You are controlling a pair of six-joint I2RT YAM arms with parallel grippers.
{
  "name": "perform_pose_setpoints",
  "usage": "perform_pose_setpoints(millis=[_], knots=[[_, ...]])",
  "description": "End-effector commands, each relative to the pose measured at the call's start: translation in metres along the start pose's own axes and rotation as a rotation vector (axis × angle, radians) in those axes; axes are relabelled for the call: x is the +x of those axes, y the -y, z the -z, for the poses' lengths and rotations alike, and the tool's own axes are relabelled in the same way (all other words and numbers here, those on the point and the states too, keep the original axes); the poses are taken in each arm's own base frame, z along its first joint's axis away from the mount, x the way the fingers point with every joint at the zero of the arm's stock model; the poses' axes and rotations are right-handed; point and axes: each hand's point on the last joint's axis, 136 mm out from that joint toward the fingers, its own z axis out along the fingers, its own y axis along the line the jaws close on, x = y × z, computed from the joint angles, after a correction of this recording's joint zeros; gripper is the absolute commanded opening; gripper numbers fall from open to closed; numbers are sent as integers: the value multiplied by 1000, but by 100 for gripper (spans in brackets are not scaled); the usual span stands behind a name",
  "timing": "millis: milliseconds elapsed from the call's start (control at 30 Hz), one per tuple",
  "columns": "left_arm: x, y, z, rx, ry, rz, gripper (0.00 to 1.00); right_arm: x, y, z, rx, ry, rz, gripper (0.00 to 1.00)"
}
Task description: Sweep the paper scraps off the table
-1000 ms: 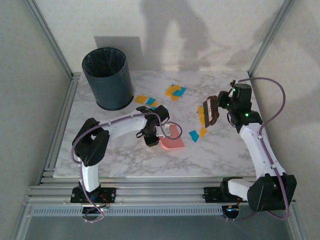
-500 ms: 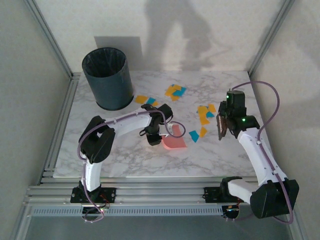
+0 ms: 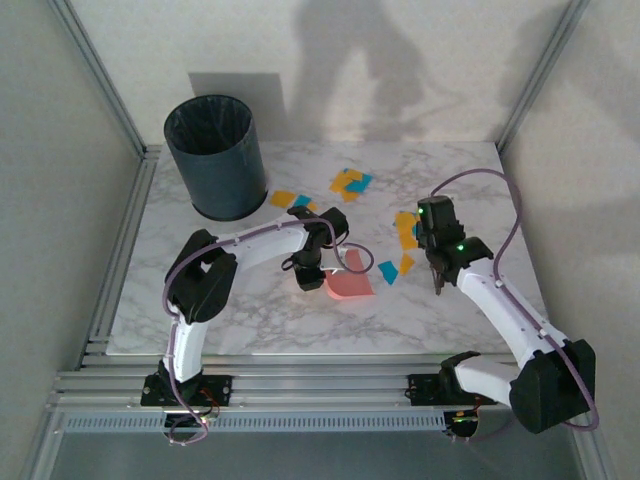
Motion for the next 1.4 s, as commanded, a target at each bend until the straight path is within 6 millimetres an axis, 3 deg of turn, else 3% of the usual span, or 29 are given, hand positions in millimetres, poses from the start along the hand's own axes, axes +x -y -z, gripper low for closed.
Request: perform_pose_setpoints(millis=[0,300,600,800,1100,1367], knots=[[8,5,-5,9,-64,-22,0,2,-9,0,-7,11,-9,0],[9,4,-10,3,-77,-6,0,10,-59,6,-123,-3,9,0],[8,4,-9,4,-71,-5,0,0,-107,23,-270,20,-17,0],[8,4,-10,2,-74,-6,0,-4,-127,33,-346,26,-35,0],[9,4,-13,4,-82,-1,0,-6,-143,46,-466,21,-106,0],[13,5,-15,2,-83,6,0,-15,-129,54,-444,61,-155,0]])
